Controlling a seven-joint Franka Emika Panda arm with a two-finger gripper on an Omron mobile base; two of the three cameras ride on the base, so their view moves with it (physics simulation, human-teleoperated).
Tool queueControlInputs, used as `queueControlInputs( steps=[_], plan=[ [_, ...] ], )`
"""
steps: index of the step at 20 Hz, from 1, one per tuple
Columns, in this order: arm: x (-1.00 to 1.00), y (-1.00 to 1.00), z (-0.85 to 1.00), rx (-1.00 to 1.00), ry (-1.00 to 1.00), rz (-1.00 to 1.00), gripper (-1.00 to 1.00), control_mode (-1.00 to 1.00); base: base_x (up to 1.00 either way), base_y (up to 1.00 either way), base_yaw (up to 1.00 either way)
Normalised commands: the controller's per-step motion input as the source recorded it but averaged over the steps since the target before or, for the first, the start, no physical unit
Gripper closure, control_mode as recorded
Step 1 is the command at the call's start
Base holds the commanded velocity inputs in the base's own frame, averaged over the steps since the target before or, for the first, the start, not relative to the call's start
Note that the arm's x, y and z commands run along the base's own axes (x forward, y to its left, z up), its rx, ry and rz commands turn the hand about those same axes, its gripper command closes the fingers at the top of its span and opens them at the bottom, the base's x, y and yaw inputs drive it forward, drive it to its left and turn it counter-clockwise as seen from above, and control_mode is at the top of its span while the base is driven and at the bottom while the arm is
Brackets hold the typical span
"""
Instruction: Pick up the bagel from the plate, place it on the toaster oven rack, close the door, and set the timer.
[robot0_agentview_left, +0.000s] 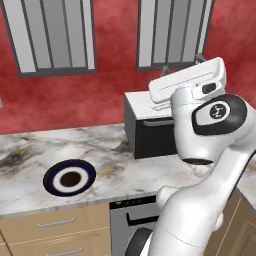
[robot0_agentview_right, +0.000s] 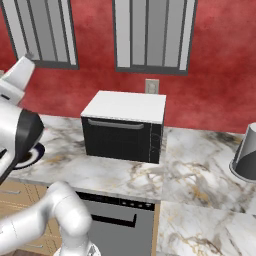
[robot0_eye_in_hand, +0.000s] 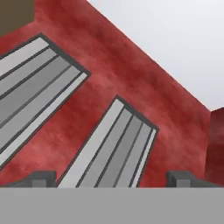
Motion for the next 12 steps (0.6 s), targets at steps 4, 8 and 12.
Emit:
queueControlInputs(
  steps=[4, 8, 12],
  plan=[
    [-0.05, 0.0, 0.3, 0.05, -0.54, 0.18, -1.0, -1.0, 0.0, 0.0, 0.0],
    [0.31, 0.0, 0.18, 0.02, -0.78, 0.2, -1.0, -1.0, 0.0, 0.0, 0.0],
    [0.6, 0.0, 0.03, -0.12, -0.91, 0.12, -1.0, -1.0, 0.0, 0.0, 0.0]
  ],
)
